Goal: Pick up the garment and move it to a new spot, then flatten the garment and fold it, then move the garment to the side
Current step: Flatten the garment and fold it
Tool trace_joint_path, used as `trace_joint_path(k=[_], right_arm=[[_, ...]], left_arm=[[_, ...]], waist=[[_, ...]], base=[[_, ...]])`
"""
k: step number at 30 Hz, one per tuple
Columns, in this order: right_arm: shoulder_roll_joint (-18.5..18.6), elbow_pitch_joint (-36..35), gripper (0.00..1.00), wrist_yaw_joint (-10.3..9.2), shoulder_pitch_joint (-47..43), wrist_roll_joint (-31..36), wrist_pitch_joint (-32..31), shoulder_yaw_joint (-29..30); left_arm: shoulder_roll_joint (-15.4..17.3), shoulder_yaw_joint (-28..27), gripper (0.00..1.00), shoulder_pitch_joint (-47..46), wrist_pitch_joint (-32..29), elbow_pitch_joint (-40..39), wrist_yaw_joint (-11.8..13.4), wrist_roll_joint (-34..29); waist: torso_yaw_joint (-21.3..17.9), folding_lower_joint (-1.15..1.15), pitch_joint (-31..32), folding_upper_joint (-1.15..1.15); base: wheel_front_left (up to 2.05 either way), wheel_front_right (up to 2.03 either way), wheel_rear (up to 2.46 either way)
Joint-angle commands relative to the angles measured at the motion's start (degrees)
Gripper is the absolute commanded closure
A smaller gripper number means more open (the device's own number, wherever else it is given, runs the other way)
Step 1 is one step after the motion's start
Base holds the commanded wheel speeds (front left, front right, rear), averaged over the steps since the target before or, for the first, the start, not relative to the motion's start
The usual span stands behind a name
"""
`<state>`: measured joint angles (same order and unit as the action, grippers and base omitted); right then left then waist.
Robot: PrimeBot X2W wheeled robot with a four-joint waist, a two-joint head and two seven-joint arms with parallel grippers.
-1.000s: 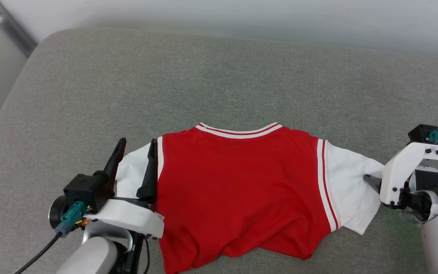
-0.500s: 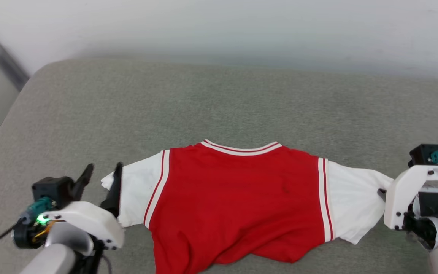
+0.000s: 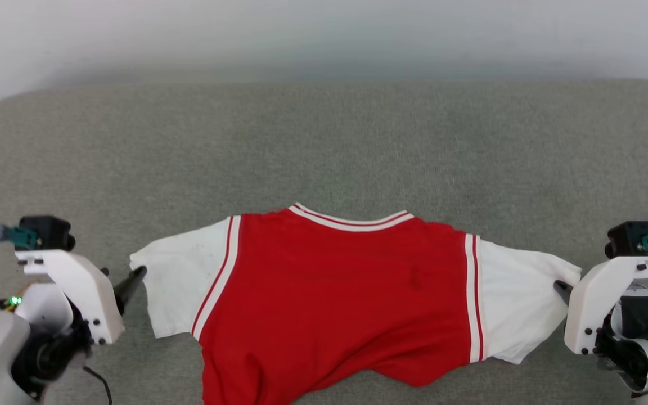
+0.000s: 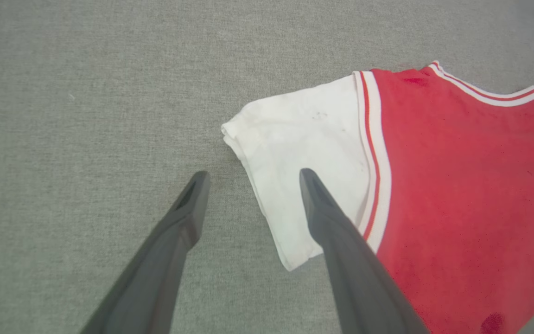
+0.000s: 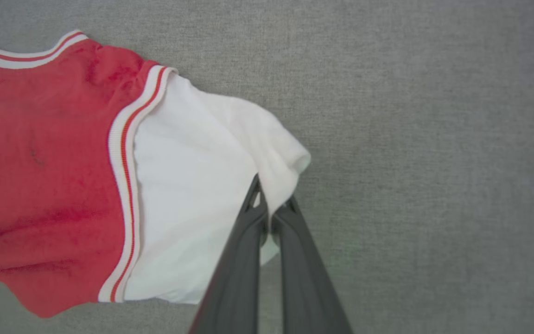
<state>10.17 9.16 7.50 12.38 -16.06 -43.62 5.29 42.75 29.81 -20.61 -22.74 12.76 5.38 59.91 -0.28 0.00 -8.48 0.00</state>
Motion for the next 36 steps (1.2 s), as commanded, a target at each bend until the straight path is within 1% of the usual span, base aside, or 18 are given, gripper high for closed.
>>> trace_joint_path(k=[1, 5, 8, 12, 13, 14, 15, 16, 18, 22, 25, 28, 31, 36], right_arm=[[-0.51, -0.65, 1.0, -0.02, 0.61, 0.07, 0.1, -0.01], [-1.69, -1.52, 1.0, -0.02, 2.1, -0.15, 0.48, -0.33], [-2.03, -1.19, 1.0, -0.03, 2.91, -0.13, 1.0, -0.73], [-2.25, -0.43, 1.0, -0.02, 3.89, -0.61, 1.9, -1.06], [-2.16, -0.28, 1.0, -0.02, 4.0, -0.52, 2.14, -1.13], [-2.13, -0.12, 1.0, -0.02, 4.1, -0.53, 2.46, -1.16], [-2.2, 0.0, 1.0, -0.02, 4.15, -0.7, 2.66, -1.12], [-2.06, 0.09, 1.0, -0.02, 4.23, -0.59, 2.94, -1.2], [-1.91, 0.38, 1.0, -0.02, 4.37, -0.79, 3.38, -1.21], [-1.71, 0.73, 1.0, -0.02, 4.47, -0.92, 3.91, -1.42], [-1.45, 0.78, 1.0, -0.02, 4.68, -0.86, 5.03, -1.64], [-0.93, 0.67, 1.0, -0.02, 4.98, -0.26, 6.67, -1.67], [-0.27, 0.76, 1.0, -0.02, 5.66, 0.48, 9.14, -1.62], [0.98, 1.84, 1.0, -0.03, 8.03, 1.88, 13.17, -2.21]], left_arm=[[0.22, 0.01, 0.0, -2.1, -1.05, 0.93, -0.83, 0.28], [-0.66, 0.38, 0.0, -6.28, -4.58, 4.39, -3.25, 1.76], [-1.25, 1.1, 0.0, -8.99, -7.38, 7.4, -4.53, 2.46], [-1.8, 3.27, 0.0, -11.13, -13.65, 11.71, -5.48, 3.36], [-2.01, 3.71, 0.02, -11.5, -14.67, 12.62, -5.51, 3.35], [-2.48, 4.17, 0.41, -11.67, -15.78, 13.42, -5.64, 3.74], [-2.98, 4.56, 0.69, -11.86, -16.72, 13.92, -5.84, 4.04], [-3.37, 4.83, 1.0, -12.11, -17.04, 14.44, -5.99, 4.04], [-4.01, 5.42, 1.0, -12.52, -17.92, 15.36, -6.18, 3.91], [-4.82, 5.73, 1.0, -13.17, -17.31, 16.79, -6.33, 3.46], [-5.71, 5.42, 1.0, -14.0, -14.64, 17.82, -6.51, 2.55], [-5.59, 4.99, 1.0, -15.24, -11.23, 18.32, -6.69, 0.98], [-5.55, 4.57, 1.0, -16.75, -7.63, 18.06, -6.15, -0.97], [-6.09, 5.05, 1.0, -19.94, -3.65, 15.87, -4.88, -4.72]], waist=[[-1.13, 0.0, -2.63, 0.0], [-2.14, 0.0, -5.69, 0.0], [-2.82, 0.0, -7.18, 0.0], [-3.43, 0.0, -7.95, 0.0], [-3.53, 0.0, -7.97, 0.0], [-3.62, 0.0, -7.96, 0.0], [-3.68, 0.0, -7.95, 0.0], [-3.71, 0.0, -7.9, 0.0], [-3.72, 0.0, -7.68, 0.0], [-3.72, 0.0, -7.1, 0.0], [-3.6, 0.0, -6.09, 0.0], [-3.35, 0.0, -4.5, 0.0], [-2.96, 0.0, -2.41, 0.0], [-2.25, 0.0, 1.49, 0.0]], base=[[0.0, 0.0, 0.0], [0.0, 0.0, 0.0], [0.0, 0.0, 0.0], [0.0, 0.0, 0.0], [0.0, 0.0, 0.0], [0.0, 0.0, 0.0], [0.0, 0.0, 0.0], [0.0, 0.0, 0.0], [0.0, 0.0, 0.0], [0.0, 0.0, 0.0], [0.0, 0.0, 0.0], [0.0, 0.0, 0.0], [0.0, 0.0, 0.0], [0.0, 0.0, 0.0]])
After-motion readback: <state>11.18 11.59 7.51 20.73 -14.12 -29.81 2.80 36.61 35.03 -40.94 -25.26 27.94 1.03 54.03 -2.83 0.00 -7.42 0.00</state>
